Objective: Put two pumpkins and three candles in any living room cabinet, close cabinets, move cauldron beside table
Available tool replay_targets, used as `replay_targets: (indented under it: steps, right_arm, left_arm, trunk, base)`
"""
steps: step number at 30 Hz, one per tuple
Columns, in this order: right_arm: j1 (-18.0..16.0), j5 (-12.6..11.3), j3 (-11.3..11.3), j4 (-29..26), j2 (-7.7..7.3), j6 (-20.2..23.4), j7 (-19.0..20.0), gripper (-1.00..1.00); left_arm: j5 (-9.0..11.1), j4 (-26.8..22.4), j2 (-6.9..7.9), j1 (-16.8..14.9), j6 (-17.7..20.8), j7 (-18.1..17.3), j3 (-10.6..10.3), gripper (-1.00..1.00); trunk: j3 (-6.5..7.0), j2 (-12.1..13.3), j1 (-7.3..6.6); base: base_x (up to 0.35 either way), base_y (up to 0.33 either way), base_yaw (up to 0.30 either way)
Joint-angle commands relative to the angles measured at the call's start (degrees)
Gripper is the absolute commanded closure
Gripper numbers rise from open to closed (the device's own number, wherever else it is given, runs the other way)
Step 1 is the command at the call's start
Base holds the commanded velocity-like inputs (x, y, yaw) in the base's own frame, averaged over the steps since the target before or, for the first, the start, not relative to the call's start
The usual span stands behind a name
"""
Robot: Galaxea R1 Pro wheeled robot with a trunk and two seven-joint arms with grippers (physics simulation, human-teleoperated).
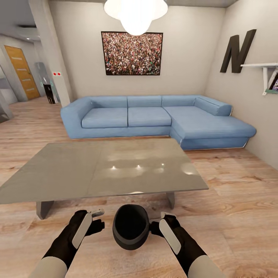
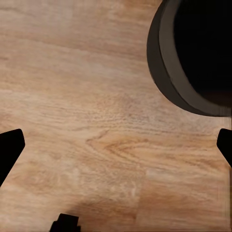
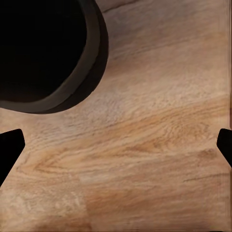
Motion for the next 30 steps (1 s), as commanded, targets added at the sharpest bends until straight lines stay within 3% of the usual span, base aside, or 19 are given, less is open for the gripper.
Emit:
replay_targets:
  steps: [1, 4, 18, 23, 30]
  right_arm:
    - [-0.05, -0.60, 0.18, -0.05, -0.04, 0.04, -0.56, -1.00]
    - [-0.05, -0.81, 0.18, -0.05, -0.09, 0.04, -0.43, -1.00]
    - [-0.05, -1.41, 0.18, -0.05, -0.08, 0.04, -0.39, -1.00]
    - [-0.05, -1.48, 0.18, -0.05, -0.06, 0.16, -0.31, -1.00]
    - [-0.05, -1.50, 0.18, -0.05, -0.10, 0.17, -0.30, -1.00]
  left_arm:
    - [0.63, -0.08, 0.01, -0.02, 0.12, 0.58, -0.08, -1.00]
    - [0.68, -0.08, -0.11, -0.01, 0.12, 0.58, -0.08, -1.00]
    - [0.70, -0.08, -0.37, -0.01, 0.12, 0.58, -0.08, -1.00]
    - [0.66, -0.12, -0.43, -0.01, 0.12, 0.59, -0.08, -1.00]
    - [0.69, -0.12, -0.45, -0.01, 0.12, 0.58, -0.08, -1.00]
  trunk:
    - [0.16, 0.39, -0.24]
    - [0.78, 1.59, -0.90]
    - [1.20, 1.59, -0.90]
    - [2.24, 3.60, -2.00]
    - [2.63, 4.00, -2.22]
  base:
    - [-0.079, 0.000, -0.215]
    - [-0.054, 0.000, -0.231]
    - [-0.005, 0.000, -0.249]
    - [0.000, 0.000, -0.251]
    - [0.000, 0.000, -0.251]
